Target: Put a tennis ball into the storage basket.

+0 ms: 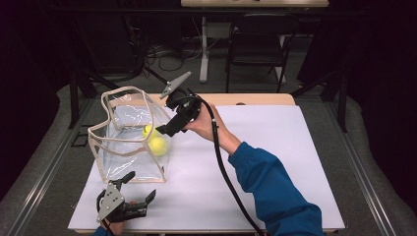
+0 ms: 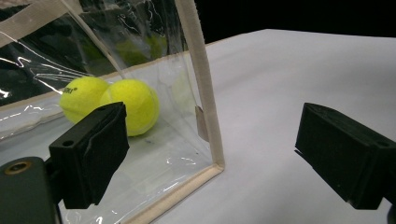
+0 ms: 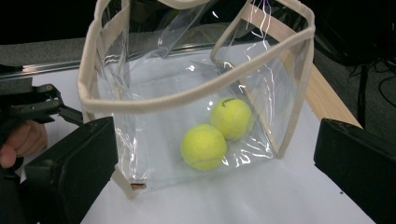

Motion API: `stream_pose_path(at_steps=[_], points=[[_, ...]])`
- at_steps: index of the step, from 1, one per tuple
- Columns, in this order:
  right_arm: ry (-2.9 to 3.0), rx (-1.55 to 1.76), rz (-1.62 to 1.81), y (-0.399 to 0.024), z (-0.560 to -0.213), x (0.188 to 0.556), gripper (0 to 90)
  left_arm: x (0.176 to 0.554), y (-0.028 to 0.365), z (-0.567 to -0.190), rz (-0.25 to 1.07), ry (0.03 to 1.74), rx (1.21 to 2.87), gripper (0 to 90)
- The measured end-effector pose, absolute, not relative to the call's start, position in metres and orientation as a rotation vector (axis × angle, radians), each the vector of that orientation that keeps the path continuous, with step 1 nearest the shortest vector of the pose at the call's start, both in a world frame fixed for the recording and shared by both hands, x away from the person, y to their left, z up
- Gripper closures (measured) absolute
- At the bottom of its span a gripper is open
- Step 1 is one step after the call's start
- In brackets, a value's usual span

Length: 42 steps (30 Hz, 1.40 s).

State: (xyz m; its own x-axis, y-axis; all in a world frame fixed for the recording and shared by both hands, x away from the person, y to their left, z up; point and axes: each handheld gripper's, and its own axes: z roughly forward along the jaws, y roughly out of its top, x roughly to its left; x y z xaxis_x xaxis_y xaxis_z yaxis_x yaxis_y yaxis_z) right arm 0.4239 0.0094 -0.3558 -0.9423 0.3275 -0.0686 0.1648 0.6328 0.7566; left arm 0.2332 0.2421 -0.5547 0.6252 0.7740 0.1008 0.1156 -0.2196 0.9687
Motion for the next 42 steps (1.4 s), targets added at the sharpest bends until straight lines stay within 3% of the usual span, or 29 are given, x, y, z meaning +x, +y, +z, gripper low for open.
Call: stream_pose_path(at_steps=[42], points=[[2.611, 0.546, 1.129, -0.101, -0.423, 0.384, 0.0, 0.233, 0.240, -0.555, 0.727, 0.736, 1.713, 9.4]])
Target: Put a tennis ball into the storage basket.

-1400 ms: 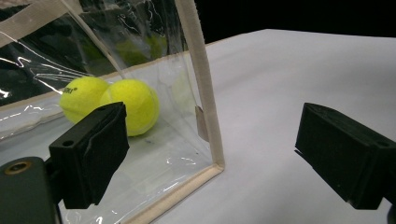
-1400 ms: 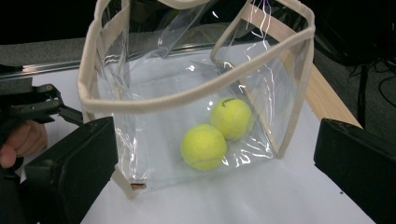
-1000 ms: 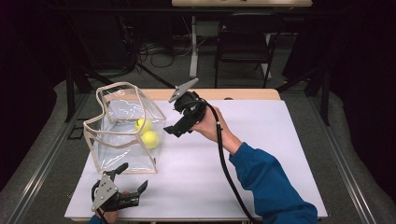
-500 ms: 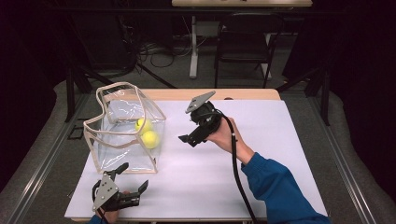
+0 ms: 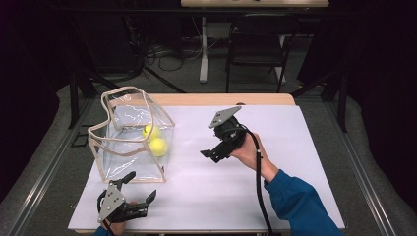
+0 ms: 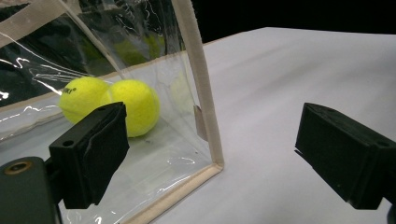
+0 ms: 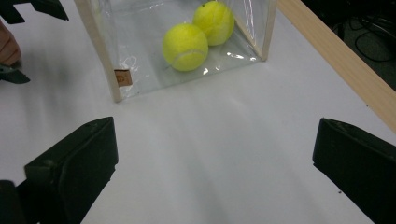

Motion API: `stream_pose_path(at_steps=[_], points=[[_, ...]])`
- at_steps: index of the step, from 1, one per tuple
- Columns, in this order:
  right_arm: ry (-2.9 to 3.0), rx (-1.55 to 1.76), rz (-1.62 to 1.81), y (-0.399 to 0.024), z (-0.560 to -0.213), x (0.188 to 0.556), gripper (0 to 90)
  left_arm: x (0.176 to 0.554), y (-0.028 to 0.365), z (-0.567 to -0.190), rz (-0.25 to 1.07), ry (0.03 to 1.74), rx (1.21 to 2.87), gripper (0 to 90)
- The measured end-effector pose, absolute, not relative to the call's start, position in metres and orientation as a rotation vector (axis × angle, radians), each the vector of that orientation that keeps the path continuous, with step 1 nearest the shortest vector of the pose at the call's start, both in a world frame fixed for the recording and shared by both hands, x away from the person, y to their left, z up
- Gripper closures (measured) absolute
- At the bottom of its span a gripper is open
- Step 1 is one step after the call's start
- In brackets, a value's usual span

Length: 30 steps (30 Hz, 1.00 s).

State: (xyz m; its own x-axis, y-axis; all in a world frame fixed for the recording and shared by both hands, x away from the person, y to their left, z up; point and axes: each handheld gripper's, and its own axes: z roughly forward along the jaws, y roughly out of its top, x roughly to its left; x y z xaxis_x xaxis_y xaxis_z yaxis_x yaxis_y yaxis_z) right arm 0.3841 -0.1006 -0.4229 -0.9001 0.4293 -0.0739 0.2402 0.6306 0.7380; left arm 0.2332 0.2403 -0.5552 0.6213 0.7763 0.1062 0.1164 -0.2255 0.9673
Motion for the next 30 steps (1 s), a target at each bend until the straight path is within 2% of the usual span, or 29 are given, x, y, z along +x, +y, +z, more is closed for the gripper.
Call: stream_pose_path(at_steps=[30], points=[[2.630, 0.669, 1.061, -0.148, -0.491, 0.364, 0.0, 0.232, 0.239, -0.555, 0.737, 0.726, 1.719, 9.5]])
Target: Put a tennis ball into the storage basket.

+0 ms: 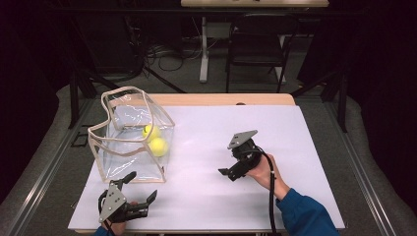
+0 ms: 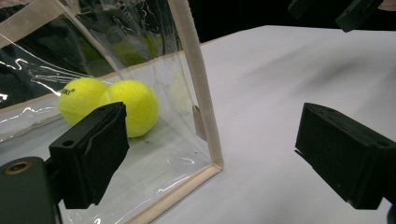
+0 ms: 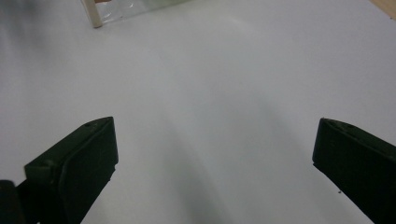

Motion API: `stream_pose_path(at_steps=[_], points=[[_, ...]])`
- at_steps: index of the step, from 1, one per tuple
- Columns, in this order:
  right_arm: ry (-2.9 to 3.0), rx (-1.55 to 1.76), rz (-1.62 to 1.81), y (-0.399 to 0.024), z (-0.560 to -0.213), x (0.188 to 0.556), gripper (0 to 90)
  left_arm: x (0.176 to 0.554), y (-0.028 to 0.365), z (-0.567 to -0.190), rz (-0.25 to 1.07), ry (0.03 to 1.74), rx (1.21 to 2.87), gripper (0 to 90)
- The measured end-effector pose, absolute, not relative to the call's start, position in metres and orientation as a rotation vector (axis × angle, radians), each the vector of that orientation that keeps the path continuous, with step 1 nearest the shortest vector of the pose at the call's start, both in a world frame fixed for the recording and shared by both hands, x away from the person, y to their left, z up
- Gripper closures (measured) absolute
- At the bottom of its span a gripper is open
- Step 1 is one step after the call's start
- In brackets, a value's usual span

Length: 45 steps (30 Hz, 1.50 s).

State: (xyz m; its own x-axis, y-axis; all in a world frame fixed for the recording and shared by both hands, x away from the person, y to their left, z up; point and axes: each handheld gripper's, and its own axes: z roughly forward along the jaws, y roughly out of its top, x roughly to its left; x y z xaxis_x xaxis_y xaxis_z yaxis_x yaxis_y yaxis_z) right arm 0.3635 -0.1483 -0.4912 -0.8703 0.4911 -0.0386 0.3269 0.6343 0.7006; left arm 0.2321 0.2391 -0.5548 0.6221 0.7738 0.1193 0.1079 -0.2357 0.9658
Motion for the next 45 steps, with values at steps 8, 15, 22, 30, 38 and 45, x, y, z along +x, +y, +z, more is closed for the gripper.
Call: stream_pose_path(at_steps=[8, 15, 22, 30, 38, 45], points=[[2.620, 0.702, 1.066, -0.163, -0.503, 0.353, 0.0, 0.232, 0.239, -0.554, 0.739, 0.721, 1.723, 9.5], [2.613, 0.747, 1.070, -0.176, -0.515, 0.345, 0.0, 0.233, 0.239, -0.555, 0.738, 0.726, 1.721, 9.5], [2.597, 0.795, 1.080, -0.190, -0.528, 0.342, 0.0, 0.233, 0.238, -0.555, 0.740, 0.730, 1.723, 9.5], [2.575, 0.824, 1.079, -0.202, -0.534, 0.330, 0.0, 0.234, 0.238, -0.555, 0.742, 0.732, 1.726, 9.4], [2.558, 0.842, 1.064, -0.211, -0.536, 0.317, 0.0, 0.237, 0.236, -0.556, 0.735, 0.735, 1.735, 9.5], [2.534, 0.882, 1.056, -0.219, -0.538, 0.308, 0.0, 0.236, 0.236, -0.555, 0.736, 0.731, 1.725, 9.5]])
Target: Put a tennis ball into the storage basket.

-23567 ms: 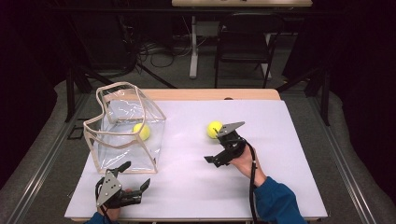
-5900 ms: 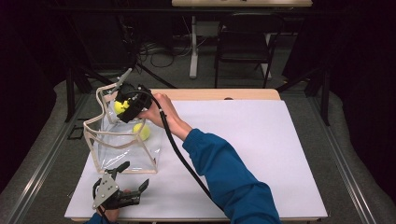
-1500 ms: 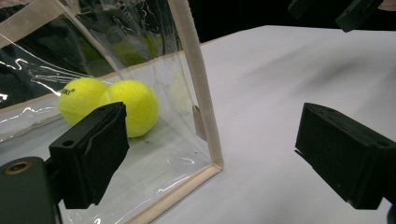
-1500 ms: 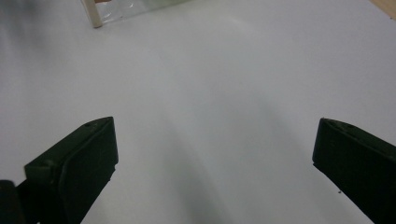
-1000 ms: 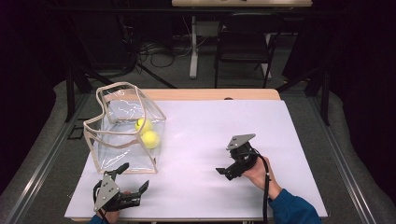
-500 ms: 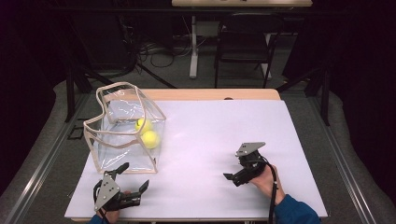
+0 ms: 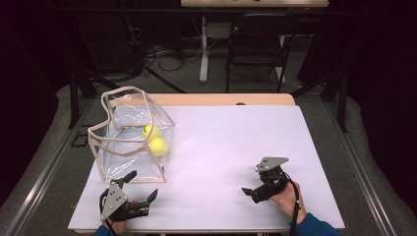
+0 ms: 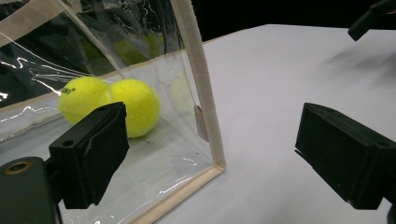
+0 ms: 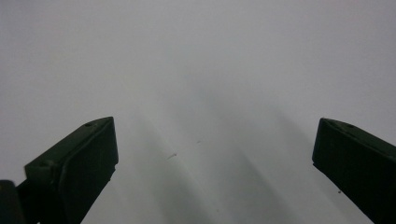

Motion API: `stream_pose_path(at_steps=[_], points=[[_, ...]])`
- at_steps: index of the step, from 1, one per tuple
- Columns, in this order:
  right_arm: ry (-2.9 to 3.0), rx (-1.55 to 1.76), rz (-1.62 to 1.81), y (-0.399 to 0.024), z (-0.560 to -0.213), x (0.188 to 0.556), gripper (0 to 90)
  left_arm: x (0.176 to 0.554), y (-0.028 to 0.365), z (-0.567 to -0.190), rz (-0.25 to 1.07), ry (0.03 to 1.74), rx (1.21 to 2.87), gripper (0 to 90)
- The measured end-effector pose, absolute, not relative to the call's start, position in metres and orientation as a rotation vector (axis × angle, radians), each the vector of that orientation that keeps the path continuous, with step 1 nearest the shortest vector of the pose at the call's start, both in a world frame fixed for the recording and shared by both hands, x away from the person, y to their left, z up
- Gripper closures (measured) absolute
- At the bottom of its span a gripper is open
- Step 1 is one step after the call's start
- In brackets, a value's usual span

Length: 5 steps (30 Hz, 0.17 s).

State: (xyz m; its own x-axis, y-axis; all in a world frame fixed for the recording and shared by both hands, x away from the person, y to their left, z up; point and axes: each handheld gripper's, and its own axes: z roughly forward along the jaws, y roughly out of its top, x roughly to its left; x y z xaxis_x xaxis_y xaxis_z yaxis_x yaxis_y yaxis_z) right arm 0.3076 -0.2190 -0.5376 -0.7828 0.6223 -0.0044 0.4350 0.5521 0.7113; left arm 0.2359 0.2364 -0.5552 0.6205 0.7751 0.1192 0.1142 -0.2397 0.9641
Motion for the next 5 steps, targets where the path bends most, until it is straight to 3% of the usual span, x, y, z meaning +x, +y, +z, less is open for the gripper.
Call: stream_pose_path(at_steps=[5], points=[[2.522, 0.894, 1.055, -0.2220, -0.5420, 0.3030, 0.0, 0.2368, 0.2343, -0.5549, 0.738, 0.724, 1.736, 9.5]])
